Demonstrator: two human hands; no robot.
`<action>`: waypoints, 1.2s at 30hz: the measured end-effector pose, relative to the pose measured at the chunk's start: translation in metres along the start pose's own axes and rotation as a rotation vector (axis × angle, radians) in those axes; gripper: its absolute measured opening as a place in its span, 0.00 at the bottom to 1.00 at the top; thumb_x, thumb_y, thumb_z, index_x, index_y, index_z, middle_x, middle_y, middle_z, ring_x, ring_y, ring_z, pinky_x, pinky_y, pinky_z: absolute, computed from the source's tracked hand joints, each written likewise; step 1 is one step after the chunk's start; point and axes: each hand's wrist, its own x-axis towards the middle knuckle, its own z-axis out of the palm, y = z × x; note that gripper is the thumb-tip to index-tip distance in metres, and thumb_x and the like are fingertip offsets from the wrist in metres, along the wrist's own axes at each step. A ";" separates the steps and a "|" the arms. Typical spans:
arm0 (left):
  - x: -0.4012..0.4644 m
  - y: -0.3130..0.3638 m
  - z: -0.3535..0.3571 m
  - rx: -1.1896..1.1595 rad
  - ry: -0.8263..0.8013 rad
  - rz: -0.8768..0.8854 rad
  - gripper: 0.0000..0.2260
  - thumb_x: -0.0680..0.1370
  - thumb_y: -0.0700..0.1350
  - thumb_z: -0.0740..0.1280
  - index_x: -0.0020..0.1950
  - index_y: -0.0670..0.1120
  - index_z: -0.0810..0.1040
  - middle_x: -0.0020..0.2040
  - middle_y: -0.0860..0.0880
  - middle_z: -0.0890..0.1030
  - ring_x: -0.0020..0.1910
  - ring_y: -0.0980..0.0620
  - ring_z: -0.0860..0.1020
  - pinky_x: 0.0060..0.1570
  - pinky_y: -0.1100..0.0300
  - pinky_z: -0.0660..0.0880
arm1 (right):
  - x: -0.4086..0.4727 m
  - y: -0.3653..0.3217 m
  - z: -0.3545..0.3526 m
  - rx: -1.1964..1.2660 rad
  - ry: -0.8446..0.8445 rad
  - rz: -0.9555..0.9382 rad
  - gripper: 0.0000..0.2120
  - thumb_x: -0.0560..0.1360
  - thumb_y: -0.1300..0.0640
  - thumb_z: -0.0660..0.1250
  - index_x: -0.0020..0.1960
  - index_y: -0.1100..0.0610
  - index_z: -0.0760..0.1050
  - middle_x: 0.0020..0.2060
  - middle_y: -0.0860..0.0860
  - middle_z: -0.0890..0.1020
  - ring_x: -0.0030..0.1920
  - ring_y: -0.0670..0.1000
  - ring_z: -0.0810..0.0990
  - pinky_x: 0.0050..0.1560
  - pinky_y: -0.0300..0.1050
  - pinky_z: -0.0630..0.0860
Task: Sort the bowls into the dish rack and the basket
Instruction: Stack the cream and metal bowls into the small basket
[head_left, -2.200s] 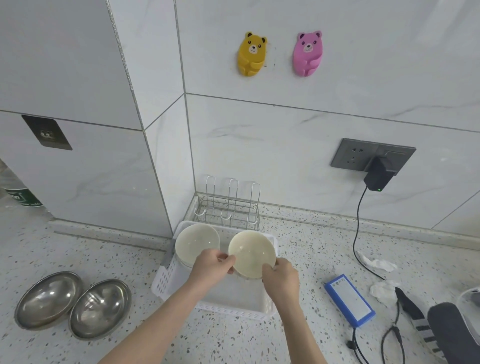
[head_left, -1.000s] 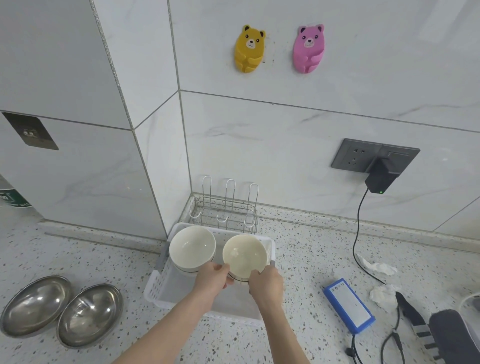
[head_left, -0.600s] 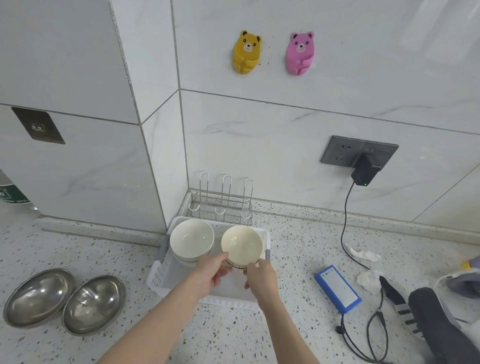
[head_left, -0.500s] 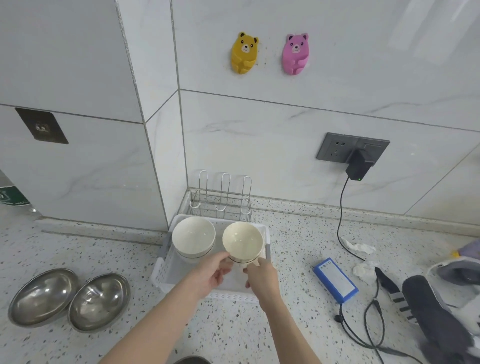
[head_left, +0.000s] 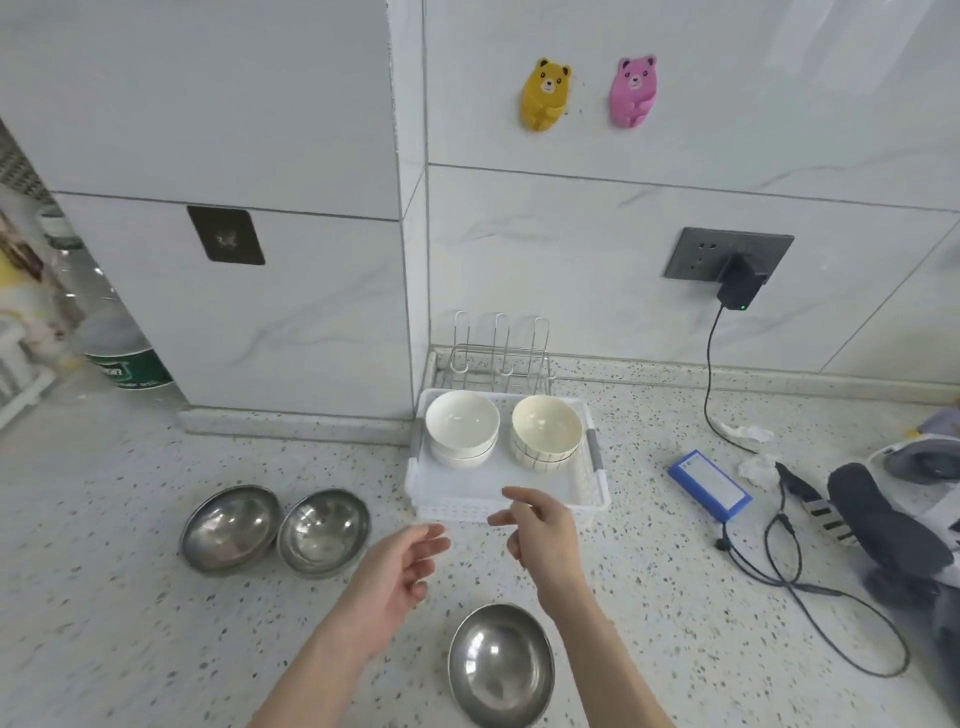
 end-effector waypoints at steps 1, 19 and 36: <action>-0.006 -0.009 -0.014 0.016 0.014 -0.023 0.11 0.78 0.44 0.67 0.57 0.39 0.81 0.41 0.47 0.86 0.33 0.54 0.73 0.29 0.63 0.66 | -0.005 0.004 0.003 0.010 0.016 0.002 0.15 0.76 0.65 0.58 0.56 0.54 0.79 0.36 0.51 0.86 0.22 0.44 0.69 0.24 0.34 0.67; 0.002 -0.031 -0.130 0.039 0.338 0.028 0.22 0.81 0.51 0.63 0.74 0.43 0.67 0.53 0.42 0.83 0.28 0.56 0.67 0.18 0.68 0.63 | -0.082 0.099 -0.035 -0.508 0.244 0.271 0.22 0.78 0.46 0.61 0.68 0.55 0.70 0.46 0.47 0.78 0.43 0.47 0.77 0.43 0.46 0.73; 0.021 -0.008 -0.130 0.155 0.429 0.039 0.07 0.81 0.41 0.63 0.58 0.42 0.75 0.52 0.42 0.84 0.28 0.55 0.68 0.16 0.67 0.60 | -0.098 0.105 -0.031 -0.552 0.100 0.270 0.23 0.76 0.54 0.63 0.70 0.51 0.66 0.27 0.47 0.75 0.25 0.46 0.70 0.27 0.39 0.67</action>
